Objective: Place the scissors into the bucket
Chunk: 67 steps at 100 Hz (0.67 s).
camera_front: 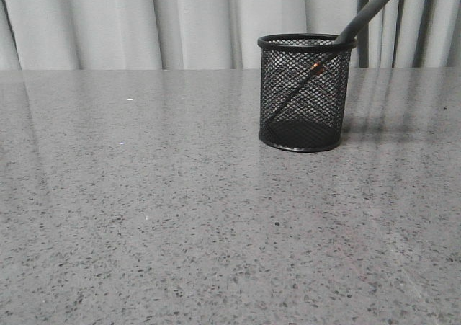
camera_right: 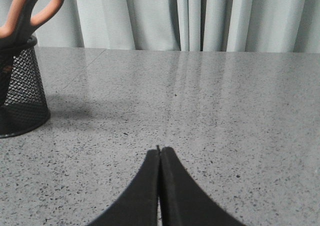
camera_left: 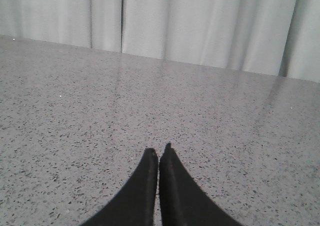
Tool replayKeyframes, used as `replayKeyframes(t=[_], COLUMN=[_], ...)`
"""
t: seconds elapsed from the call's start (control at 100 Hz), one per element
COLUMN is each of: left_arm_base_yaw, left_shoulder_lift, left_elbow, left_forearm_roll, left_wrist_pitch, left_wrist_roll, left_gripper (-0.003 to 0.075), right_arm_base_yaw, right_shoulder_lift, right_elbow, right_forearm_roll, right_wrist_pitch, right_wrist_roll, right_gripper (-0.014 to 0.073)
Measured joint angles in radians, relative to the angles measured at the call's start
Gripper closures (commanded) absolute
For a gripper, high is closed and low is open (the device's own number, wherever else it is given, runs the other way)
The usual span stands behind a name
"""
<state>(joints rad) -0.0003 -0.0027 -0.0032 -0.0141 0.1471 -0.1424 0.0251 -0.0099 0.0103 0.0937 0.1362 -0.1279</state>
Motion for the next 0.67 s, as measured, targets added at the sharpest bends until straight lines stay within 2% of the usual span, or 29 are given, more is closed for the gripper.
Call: replayKeyframes(t=[0.17, 0.67], left_arm_base_yaw=[0.000, 0.000], left_shoulder_lift=[0.000, 0.000], left_elbow=[0.000, 0.000], left_forearm_roll=[0.000, 0.000], left_wrist_pitch=[0.000, 0.000], left_wrist_roll=[0.000, 0.000], left_gripper=[0.0741, 0.0741], right_arm_base_yaw=[-0.001, -0.001], right_shoulder_lift=[0.000, 0.000], right_elbow=[0.000, 0.000], right_forearm_roll=[-0.050, -0.058], right_wrist_pitch=[0.031, 0.032], right_wrist_roll=[0.000, 0.002], right_gripper=[0.0659, 0.0659])
